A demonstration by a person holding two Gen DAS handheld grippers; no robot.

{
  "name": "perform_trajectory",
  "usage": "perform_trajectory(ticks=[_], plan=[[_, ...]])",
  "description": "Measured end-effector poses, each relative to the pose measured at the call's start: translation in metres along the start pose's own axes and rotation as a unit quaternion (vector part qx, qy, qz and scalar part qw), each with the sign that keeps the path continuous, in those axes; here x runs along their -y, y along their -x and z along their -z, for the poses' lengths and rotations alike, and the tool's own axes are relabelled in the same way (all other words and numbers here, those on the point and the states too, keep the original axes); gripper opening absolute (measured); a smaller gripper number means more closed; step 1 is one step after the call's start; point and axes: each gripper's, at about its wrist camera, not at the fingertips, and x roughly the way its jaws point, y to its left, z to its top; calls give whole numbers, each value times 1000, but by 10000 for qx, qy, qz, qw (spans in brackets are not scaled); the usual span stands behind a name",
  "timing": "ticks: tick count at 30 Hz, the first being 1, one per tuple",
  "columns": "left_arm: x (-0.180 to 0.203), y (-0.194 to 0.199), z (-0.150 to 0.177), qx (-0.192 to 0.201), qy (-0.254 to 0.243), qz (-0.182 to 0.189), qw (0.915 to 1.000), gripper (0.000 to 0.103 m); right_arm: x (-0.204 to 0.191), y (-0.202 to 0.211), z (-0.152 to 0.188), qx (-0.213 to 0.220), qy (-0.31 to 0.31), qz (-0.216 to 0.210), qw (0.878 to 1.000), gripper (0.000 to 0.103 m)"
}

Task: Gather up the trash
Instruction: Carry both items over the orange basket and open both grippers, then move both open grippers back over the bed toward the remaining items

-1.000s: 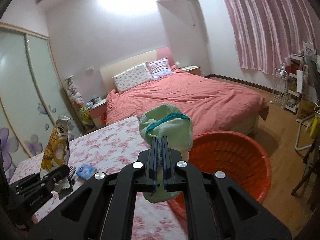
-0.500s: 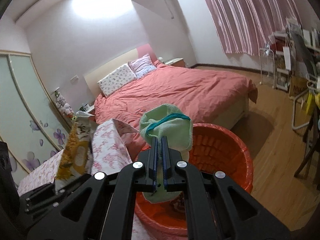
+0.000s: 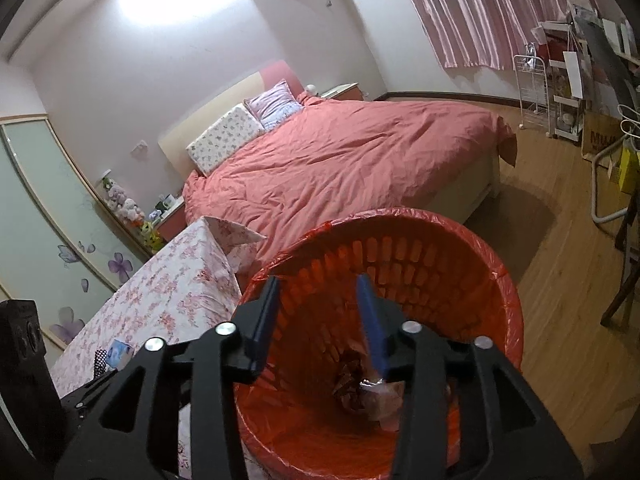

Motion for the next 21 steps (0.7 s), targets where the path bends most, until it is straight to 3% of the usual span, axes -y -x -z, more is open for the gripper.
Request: perform_trajectory(ticks=[5,7,10,16,21], plan=[[-39,25,7,225,138,-661,9975,74,-11,6,-2,124,171,190,9996,65],[-57,37,13,280,226,-918,9951,78,-17,8,-1,160,236,245,9993,77],[-95,57,24,332,425,-1380,9890,82,-31,8,2,168,388,311,9986,86],[-189,98,54,335,1012,-2326,9667,87,-70,-1,17,-3,914,638,9938,93],[-250,112,76,123,1492,-2699,9512,87,-103,-8,42,-97,1380,776,9873,93]])
